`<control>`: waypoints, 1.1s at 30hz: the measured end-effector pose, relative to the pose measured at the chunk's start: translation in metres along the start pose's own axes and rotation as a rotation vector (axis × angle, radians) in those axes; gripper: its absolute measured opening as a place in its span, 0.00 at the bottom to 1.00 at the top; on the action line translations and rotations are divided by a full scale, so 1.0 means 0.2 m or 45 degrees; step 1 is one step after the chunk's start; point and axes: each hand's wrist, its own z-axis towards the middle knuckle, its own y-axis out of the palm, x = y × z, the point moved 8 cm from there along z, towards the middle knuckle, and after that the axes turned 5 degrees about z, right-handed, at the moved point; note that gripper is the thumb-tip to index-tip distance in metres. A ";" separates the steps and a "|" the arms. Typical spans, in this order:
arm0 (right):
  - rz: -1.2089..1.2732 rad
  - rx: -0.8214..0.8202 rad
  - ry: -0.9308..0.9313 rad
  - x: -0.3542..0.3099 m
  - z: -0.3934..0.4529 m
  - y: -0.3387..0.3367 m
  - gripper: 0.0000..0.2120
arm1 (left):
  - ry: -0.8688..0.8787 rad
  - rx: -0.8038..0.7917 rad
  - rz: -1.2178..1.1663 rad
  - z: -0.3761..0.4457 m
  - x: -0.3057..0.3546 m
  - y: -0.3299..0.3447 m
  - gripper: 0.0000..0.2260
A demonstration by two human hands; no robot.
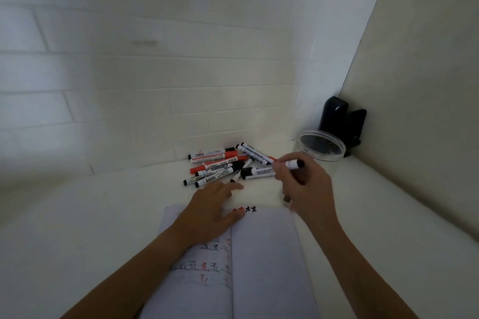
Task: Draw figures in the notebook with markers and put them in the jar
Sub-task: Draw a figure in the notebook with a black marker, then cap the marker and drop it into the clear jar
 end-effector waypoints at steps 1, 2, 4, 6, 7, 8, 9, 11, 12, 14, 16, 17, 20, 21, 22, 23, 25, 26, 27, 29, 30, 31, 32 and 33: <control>-0.032 0.096 -0.042 -0.06 0.02 -0.05 0.05 | 0.048 -0.011 0.070 0.00 0.02 0.01 0.22; -0.071 0.184 -0.084 -0.12 0.05 -0.10 0.05 | 0.075 -0.027 0.103 0.00 0.02 0.02 0.20; -0.129 0.319 -0.171 -0.21 0.10 -0.19 0.07 | 0.088 -0.049 0.117 -0.01 0.02 0.03 0.20; -0.148 0.424 -0.288 -0.29 0.15 -0.27 0.08 | 0.083 -0.068 0.140 -0.01 0.02 0.03 0.20; -0.149 0.468 -0.321 -0.32 0.16 -0.31 0.07 | 0.078 -0.072 0.150 -0.01 0.02 0.04 0.21; -0.153 0.501 -0.337 -0.34 0.18 -0.34 0.06 | 0.070 -0.079 0.156 -0.01 0.02 0.04 0.21; -0.180 0.513 -0.342 -0.35 0.20 -0.36 0.05 | 0.060 -0.091 0.160 -0.01 0.02 0.04 0.21; -0.291 0.440 -0.338 -0.36 0.24 -0.35 0.08 | 0.046 -0.111 0.175 -0.01 0.01 0.05 0.21; -0.361 0.367 -0.338 -0.35 0.26 -0.33 0.09 | 0.042 -0.115 0.181 -0.01 0.01 0.05 0.21; -0.526 0.276 -0.368 -0.32 0.27 -0.30 0.11 | 0.042 -0.116 0.179 -0.01 0.01 0.05 0.21; -0.651 0.295 -0.423 -0.31 0.27 -0.29 0.10 | 0.047 -0.108 0.166 -0.01 0.01 0.05 0.20; -0.683 0.336 -0.447 -0.31 0.27 -0.29 0.10 | 0.047 -0.108 0.163 -0.01 0.01 0.04 0.20; -0.641 0.508 -0.488 -0.34 0.24 -0.34 0.09 | 0.040 -0.119 0.153 -0.01 0.01 0.04 0.19; -0.628 0.559 -0.509 -0.34 0.23 -0.36 0.09 | 0.041 -0.116 0.151 -0.01 0.01 0.05 0.19; -0.637 0.593 -0.535 -0.34 0.23 -0.37 0.08 | 0.040 -0.115 0.153 -0.01 0.01 0.05 0.19; -0.670 0.583 -0.543 -0.34 0.23 -0.37 0.08 | 0.043 -0.110 0.156 -0.01 0.01 0.05 0.18; -0.806 0.394 -0.443 -0.26 0.28 -0.33 0.07 | 0.047 -0.099 0.152 -0.01 0.01 0.05 0.18; -0.891 0.244 -0.353 -0.19 0.30 -0.30 0.07 | 0.047 -0.092 0.149 -0.01 0.01 0.04 0.18; -0.986 0.095 -0.284 -0.12 0.31 -0.26 0.09 | 0.051 -0.086 0.149 -0.01 0.01 0.04 0.18; -1.155 -0.086 -0.299 -0.06 0.31 -0.20 0.17 | 0.060 -0.085 0.154 -0.01 0.01 0.04 0.18; -1.222 -0.139 -0.324 -0.05 0.30 -0.18 0.21 | 0.065 -0.084 0.156 -0.01 0.01 0.04 0.18; -1.293 -0.202 -0.340 -0.04 0.30 -0.16 0.23 | 0.071 -0.079 0.158 -0.01 0.01 0.04 0.18; -1.368 -0.273 -0.358 -0.03 0.30 -0.14 0.24 | 0.069 -0.080 0.158 -0.01 0.01 0.04 0.18; -1.411 -0.322 -0.355 -0.02 0.30 -0.13 0.25 | 0.069 -0.079 0.158 -0.01 0.01 0.04 0.18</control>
